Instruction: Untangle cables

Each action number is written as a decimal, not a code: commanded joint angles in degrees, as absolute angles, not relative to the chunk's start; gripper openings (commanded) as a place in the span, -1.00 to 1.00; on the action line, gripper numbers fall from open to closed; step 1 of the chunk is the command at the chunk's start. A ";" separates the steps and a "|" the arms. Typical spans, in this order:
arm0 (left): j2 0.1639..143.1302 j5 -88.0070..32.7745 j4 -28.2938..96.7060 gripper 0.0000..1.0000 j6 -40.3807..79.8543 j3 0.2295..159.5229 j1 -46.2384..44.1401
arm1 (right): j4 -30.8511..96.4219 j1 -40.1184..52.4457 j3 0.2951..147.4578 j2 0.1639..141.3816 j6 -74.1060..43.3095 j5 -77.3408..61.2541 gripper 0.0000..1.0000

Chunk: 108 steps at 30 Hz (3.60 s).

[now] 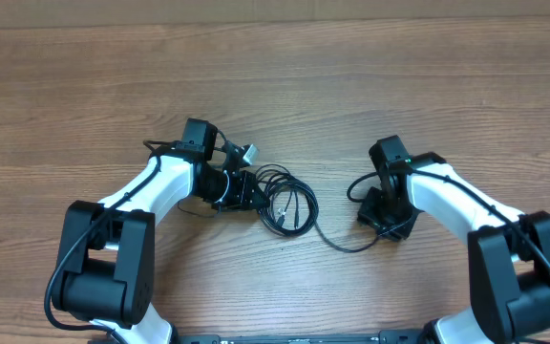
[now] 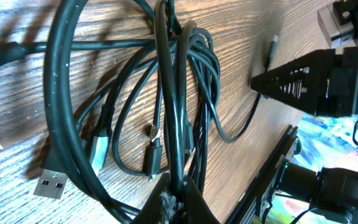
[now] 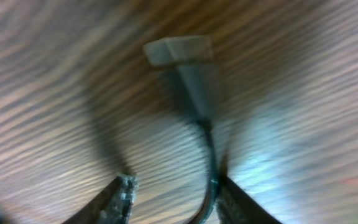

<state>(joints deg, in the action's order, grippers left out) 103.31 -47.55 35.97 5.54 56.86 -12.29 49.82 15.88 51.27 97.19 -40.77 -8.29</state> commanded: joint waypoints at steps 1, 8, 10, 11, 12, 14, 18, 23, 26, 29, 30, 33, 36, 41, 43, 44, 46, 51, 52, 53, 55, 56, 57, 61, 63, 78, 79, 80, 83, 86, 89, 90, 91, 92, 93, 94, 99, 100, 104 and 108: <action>104.25 -47.83 35.92 -0.90 4.25 56.36 -12.36 | 45.43 17.63 47.83 98.59 -40.71 -16.12 -0.30; 104.25 -47.83 35.92 -0.90 4.25 56.36 -12.36 | 40.95 20.40 47.20 98.59 -40.69 -16.82 -0.79; 104.25 -47.83 35.92 -0.90 4.25 56.36 -12.36 | 40.95 20.56 47.20 98.59 -40.66 -16.80 -0.87; 104.25 -47.83 35.92 -0.90 4.25 56.36 -12.36 | 40.95 20.53 47.22 98.59 -40.66 -16.82 -0.92; 104.25 -47.83 35.92 -0.90 4.25 56.36 -12.36 | 40.97 20.51 47.22 98.59 -40.64 -16.84 -0.92; 104.25 -47.83 35.92 -0.90 4.25 56.36 -12.36 | 40.99 20.51 47.42 98.59 -40.32 -17.15 -0.93; 104.25 -47.83 35.94 -0.90 4.25 56.36 -12.36 | 41.01 20.45 49.95 98.56 -35.53 -23.73 -0.93; 104.25 -47.83 35.92 -0.90 4.25 56.36 -12.36 | 41.56 20.47 55.48 98.26 -32.49 -32.84 -0.93; 104.22 -47.83 35.92 -0.90 4.25 56.36 -12.36 | 40.93 20.56 57.69 98.26 -32.49 -36.86 -0.93; 104.25 -47.83 35.92 -0.90 4.25 56.36 -12.36 | 39.35 20.58 57.98 98.26 -32.49 -38.52 -0.92; 104.25 -47.83 35.92 -0.90 4.25 56.36 -12.36 | 39.38 20.58 57.98 98.26 -32.49 -38.46 -0.93; 104.25 -47.81 35.92 -0.90 4.25 56.36 -12.36 | 40.27 20.64 57.95 98.26 -32.23 -38.48 -0.81; 104.25 -47.81 35.92 -0.90 4.25 56.36 -12.36 | 42.06 20.93 57.74 98.26 -29.61 -38.09 -0.64; 104.22 -47.81 35.92 -0.89 4.25 56.36 -12.36 | 45.78 23.35 56.51 98.26 -29.69 -31.11 -0.52; 104.25 -47.81 35.92 -0.89 4.25 56.36 -12.36 | 46.24 24.91 55.64 98.26 -29.69 -27.94 -0.42; 104.25 -47.81 35.92 -0.89 4.25 56.36 -12.36 | 46.63 25.69 55.33 98.26 -29.67 -25.69 -0.35; 104.25 -47.81 35.92 -0.90 4.25 56.36 -12.36 | 47.46 27.03 55.02 98.26 -29.41 -21.04 -0.27; 104.25 -47.81 35.92 -0.90 4.25 56.36 -12.36 | 50.48 29.26 54.94 98.26 -22.33 -14.48 -0.15; 104.25 -47.81 35.92 -0.89 4.25 56.36 -12.36 | 51.20 29.30 54.94 98.26 -20.75 -14.13 -0.12; 104.25 -47.81 35.92 -0.89 4.25 56.36 -12.36 | 51.94 29.30 54.94 98.26 -19.20 -13.87 -0.09; 104.25 -47.81 35.92 -0.89 4.25 56.36 -12.36 | 53.58 29.30 54.70 98.26 -16.32 -12.71 -0.06; 104.25 -47.81 35.92 -0.89 4.25 56.36 -12.36 | 54.24 29.30 54.57 98.26 -15.68 -12.03 -0.06; 104.25 -47.81 35.92 -0.89 4.25 56.36 -12.36 | 54.63 29.30 54.41 98.26 -15.18 -11.33 -0.05; 104.25 -47.79 35.92 -0.88 4.25 56.36 -12.36 | 53.47 29.30 52.56 98.26 -12.82 -11.25 0.07; 104.25 -47.75 35.92 -0.88 4.25 56.36 -12.36 | 52.01 29.30 51.18 98.26 -9.96 -12.51 0.16; 104.25 -47.42 35.92 -0.85 4.25 56.36 -12.36 | 45.43 29.30 49.74 98.26 -4.19 -28.32 -0.05; 104.25 -47.42 35.92 -0.85 4.25 56.36 -12.36 | 45.06 29.30 49.74 98.26 -4.23 -29.91 -0.16; 104.25 -47.42 35.92 -0.85 4.25 56.36 -12.36 | 45.10 29.30 49.71 98.26 -4.27 -30.74 -0.22; 104.25 -47.42 35.92 -0.86 4.25 56.36 -12.36 | 46.85 29.30 49.71 98.26 -4.47 -30.96 -0.44; 104.25 -47.42 35.92 -0.85 4.25 56.36 -12.36 | 46.98 29.30 49.04 98.26 -6.20 -30.94 -0.63; 104.25 -47.42 35.90 -0.85 4.25 56.36 -12.36 | 45.52 29.30 48.80 98.26 -8.60 -31.00 -0.88; 104.25 -47.42 35.90 -0.85 4.25 56.36 -12.36 | 44.29 29.30 48.82 98.26 -10.57 -31.00 -0.92; 104.22 -47.42 35.92 -0.85 4.25 56.36 -12.36 | 43.03 29.30 48.82 98.26 -12.27 -31.05 -0.92; 104.25 -47.42 35.92 -0.85 4.25 56.36 -12.36 | 41.65 29.30 48.82 98.26 -13.67 -31.22 -0.92; 104.25 -47.42 35.92 -0.85 4.25 56.36 -12.36 | 40.23 29.30 48.84 98.26 -14.48 -31.97 -0.92; 104.25 -47.42 35.92 -0.85 4.25 56.36 -12.36 | 39.18 29.30 48.84 98.26 -14.87 -32.75 -0.92; 104.25 -47.42 35.92 -0.85 4.25 56.36 -12.36 | 38.46 29.30 48.84 98.26 -14.81 -33.17 -0.70; 104.25 -47.42 35.92 -0.85 4.23 56.36 -12.36 | 38.70 29.30 48.84 98.26 -14.81 -33.15 -0.68; 104.22 -47.42 35.92 -0.85 4.25 56.36 -12.36 | 39.55 29.30 48.45 98.26 -14.81 -33.10 -0.67; 104.25 -47.42 35.92 -0.85 4.25 56.36 -12.36 | 39.27 29.30 46.85 98.26 -14.83 -32.80 -0.65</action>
<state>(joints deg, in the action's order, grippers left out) 103.31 -47.33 35.97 5.54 56.82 -12.29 39.51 28.99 48.56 97.95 -14.57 -32.58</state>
